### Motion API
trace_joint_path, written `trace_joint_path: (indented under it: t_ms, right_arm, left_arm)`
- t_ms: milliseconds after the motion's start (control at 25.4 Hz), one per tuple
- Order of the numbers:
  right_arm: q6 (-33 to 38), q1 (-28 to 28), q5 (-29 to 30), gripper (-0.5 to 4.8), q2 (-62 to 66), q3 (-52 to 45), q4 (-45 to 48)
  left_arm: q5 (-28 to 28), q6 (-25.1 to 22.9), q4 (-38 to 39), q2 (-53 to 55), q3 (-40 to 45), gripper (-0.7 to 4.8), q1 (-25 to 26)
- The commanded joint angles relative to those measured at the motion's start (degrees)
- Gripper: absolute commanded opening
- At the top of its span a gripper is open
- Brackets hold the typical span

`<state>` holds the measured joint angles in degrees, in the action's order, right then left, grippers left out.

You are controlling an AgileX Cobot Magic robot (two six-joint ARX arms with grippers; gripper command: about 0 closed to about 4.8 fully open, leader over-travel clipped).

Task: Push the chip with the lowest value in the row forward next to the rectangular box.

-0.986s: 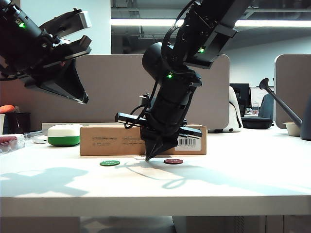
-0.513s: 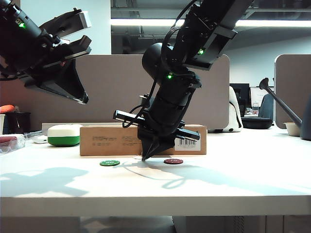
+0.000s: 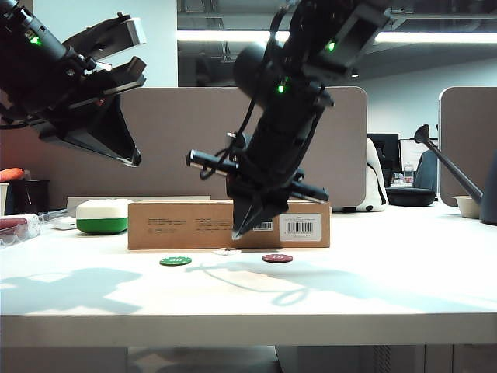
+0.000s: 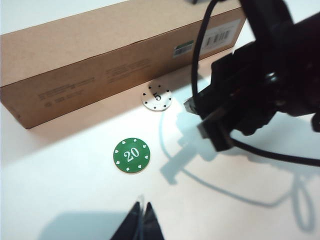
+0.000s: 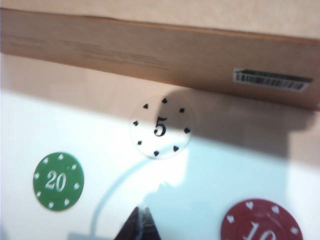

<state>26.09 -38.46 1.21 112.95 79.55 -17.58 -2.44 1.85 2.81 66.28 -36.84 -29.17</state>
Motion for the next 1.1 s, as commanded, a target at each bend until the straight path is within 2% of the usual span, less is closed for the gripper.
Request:
trace_joint_path:
  t_ms: [39,276,394,552,868,1104]
  right_arm:
    - [-1.1,-0.1,-1.6,-0.06,-2.3,0.0,-5.1]
    - [-6.2,-1.2,-3.0,-0.06,-6.9,-0.2,-14.0]
    - [-7.2,-3.4,-3.5,-0.06,-12.3,-3.2,-14.9]
    - [-7.0,-6.6,-10.2,-0.06,-20.7,-8.5,-14.6]
    - [-6.5,-12.4,-12.1,-0.06,-46.8,-22.8,-9.6]
    - [-6.6,-20.6,-15.7,-0.06,-65.5,-35.5,-1.8]
  left_arm:
    - [-0.2,0.1,-0.3,-0.1,-0.1,-0.05,-0.1]
    - [-0.2,0.1,-0.3,-0.1,-0.1,-0.05,-0.1]
    - [-0.2,0.1,-0.3,-0.1,-0.1,-0.05,-0.1]
    - [-0.2,0.1,-0.3,-0.1,-0.1,-0.05,-0.1]
    - [-0.2,0.1,-0.2,-1.4,-0.1,-0.05,-0.1]
    - [-0.1,0.1,-0.1,-7.8,-0.1,-0.05,0.1]
